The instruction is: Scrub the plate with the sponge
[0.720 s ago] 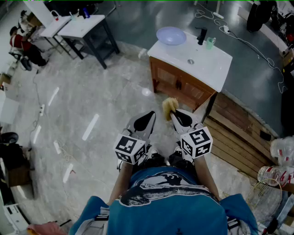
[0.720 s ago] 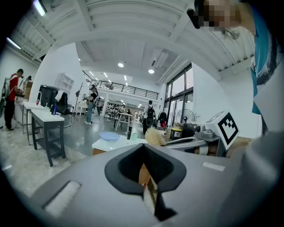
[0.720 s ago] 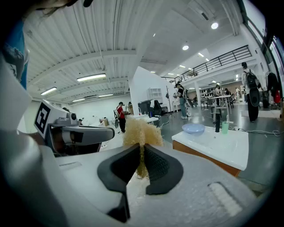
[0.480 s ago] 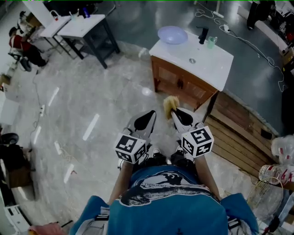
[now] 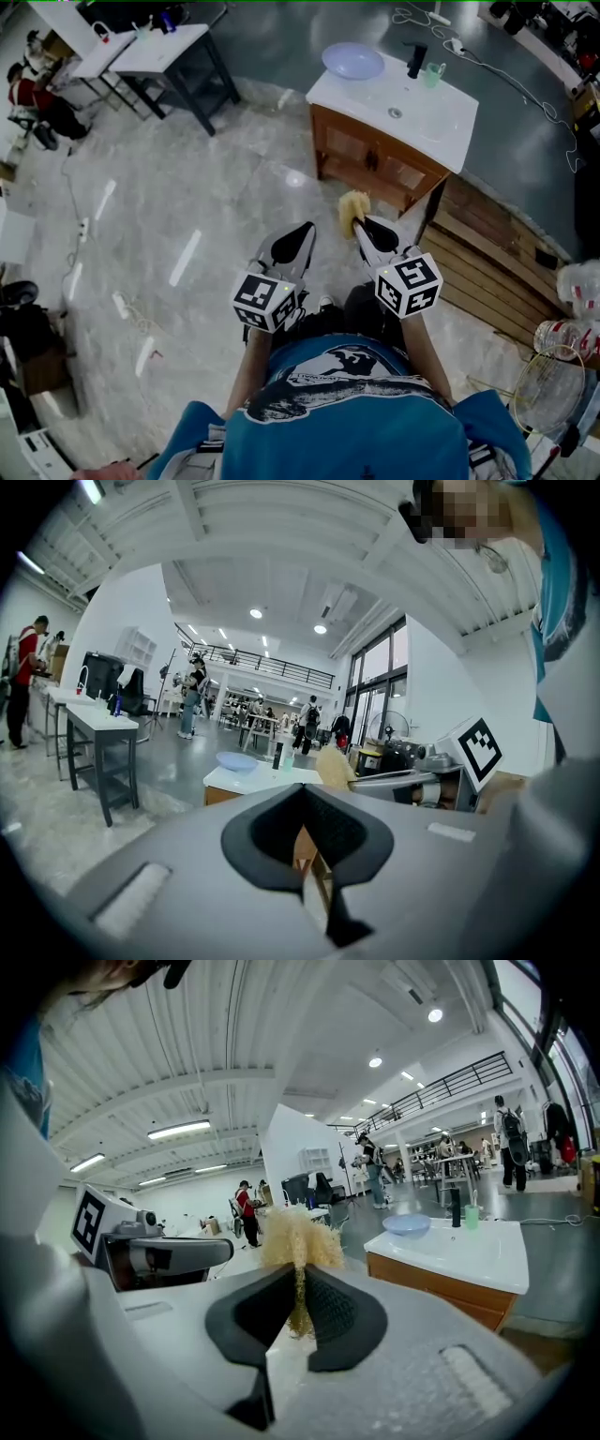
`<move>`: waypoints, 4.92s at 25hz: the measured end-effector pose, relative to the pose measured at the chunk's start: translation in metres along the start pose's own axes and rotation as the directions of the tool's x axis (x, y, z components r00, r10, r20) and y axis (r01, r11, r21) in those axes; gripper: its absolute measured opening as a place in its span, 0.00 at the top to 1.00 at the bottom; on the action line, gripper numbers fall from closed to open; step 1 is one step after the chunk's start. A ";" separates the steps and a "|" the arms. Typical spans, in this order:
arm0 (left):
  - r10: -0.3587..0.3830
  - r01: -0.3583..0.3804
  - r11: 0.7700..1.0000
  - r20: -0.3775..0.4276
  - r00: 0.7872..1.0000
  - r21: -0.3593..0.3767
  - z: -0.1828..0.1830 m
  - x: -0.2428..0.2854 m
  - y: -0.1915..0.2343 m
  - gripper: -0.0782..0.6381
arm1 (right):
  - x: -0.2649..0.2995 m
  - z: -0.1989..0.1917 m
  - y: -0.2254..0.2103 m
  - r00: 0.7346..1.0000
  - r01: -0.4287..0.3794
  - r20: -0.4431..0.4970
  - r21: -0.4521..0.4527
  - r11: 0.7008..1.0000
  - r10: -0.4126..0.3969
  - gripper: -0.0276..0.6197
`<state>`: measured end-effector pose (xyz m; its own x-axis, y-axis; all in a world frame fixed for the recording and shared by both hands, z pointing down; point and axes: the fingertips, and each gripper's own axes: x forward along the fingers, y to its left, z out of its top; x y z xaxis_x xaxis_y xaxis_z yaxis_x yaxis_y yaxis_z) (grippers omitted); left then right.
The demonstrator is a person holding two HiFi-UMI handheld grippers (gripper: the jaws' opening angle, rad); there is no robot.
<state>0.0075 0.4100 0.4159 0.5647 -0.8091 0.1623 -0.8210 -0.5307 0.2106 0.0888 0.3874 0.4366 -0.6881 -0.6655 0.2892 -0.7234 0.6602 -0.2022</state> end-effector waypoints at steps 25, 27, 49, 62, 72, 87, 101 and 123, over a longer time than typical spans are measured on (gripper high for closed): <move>0.124 -0.123 0.992 0.006 0.992 -0.039 0.042 0.129 0.124 0.88 | 0.149 0.060 -0.127 0.995 -0.082 -0.062 -0.002 0.997 0.082 0.91; 0.126 -0.125 0.992 0.016 0.992 -0.031 0.056 0.154 0.136 0.88 | 0.165 0.073 -0.149 0.995 -0.082 -0.059 0.001 0.997 0.082 0.91; 0.107 -0.109 0.994 -0.053 0.993 -0.021 0.088 0.286 0.189 0.88 | 0.244 0.104 -0.268 0.996 -0.051 -0.063 0.107 0.993 0.058 0.91; 0.009 -0.011 1.000 -0.094 0.996 -0.021 0.104 0.353 0.268 0.88 | 0.313 0.124 -0.312 0.995 0.066 -0.085 0.144 0.987 -0.054 0.91; -0.155 0.155 0.988 -0.191 0.969 -0.013 0.118 0.432 0.364 0.85 | 0.408 0.153 -0.350 0.973 0.206 -0.142 0.172 0.963 -0.183 0.91; -0.348 0.304 0.937 -0.405 0.846 -0.170 0.048 0.550 0.450 0.62 | 0.467 0.133 -0.445 0.858 0.474 -0.293 0.132 0.871 -0.423 0.91; -0.335 0.199 0.930 -0.486 0.808 -0.309 -0.007 0.605 0.445 0.72 | 0.464 0.088 -0.547 0.752 0.584 -0.459 0.130 0.801 -0.473 0.91; -0.180 0.078 0.973 -0.511 0.840 -0.216 -0.012 0.606 0.444 0.77 | 0.541 0.057 -0.567 0.638 0.451 -0.665 -0.088 0.888 -0.390 0.91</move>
<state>-0.0141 -0.3132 0.6193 0.6657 -0.4553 0.5912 -0.7370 -0.5252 0.4255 0.1231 -0.3667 0.6543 -0.1193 -0.4500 0.8850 -0.9479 0.3168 0.0333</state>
